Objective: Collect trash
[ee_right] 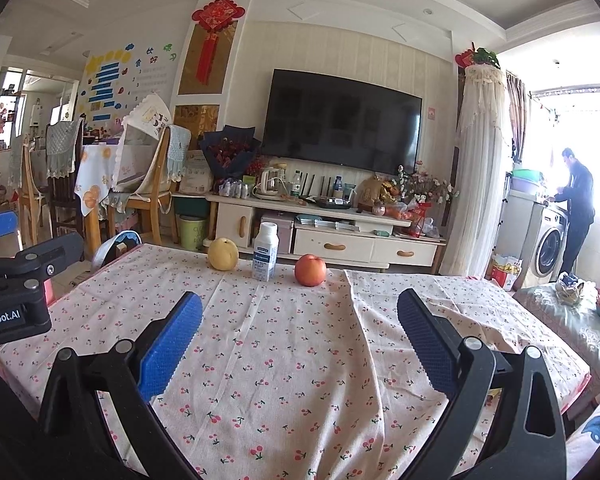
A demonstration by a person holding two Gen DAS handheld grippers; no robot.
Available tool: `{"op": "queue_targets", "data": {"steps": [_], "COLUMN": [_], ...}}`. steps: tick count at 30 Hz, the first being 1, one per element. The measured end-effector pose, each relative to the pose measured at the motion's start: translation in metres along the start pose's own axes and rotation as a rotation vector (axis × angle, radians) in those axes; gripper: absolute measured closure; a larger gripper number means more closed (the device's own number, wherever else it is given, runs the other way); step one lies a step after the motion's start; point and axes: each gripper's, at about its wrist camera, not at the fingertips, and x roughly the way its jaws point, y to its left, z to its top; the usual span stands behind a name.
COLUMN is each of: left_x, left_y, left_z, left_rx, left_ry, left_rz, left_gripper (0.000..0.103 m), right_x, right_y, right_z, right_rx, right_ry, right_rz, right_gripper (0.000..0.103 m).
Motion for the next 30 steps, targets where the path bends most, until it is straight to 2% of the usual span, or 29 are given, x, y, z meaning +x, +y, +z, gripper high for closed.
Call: {"op": "queue_targets", "data": {"steps": [17,30], "left_x": [0.012,0.043], "left_y": [0.001,-0.001], "left_z": [-0.002,-0.015], "left_rx": [-0.008,-0.015], "left_ry": [0.026,0.085], "left_rz": [0.012,0.012], "left_gripper": [0.004,0.004], "right_x": [0.012,0.035], "right_y": [0.003,0.004], "right_z": [-0.003,-0.011], "right_rx": [-0.005,0.006], "right_ry": [0.022,0.067], "right_rz": [0.011,0.027], "right_gripper": [0.006,0.006]}}
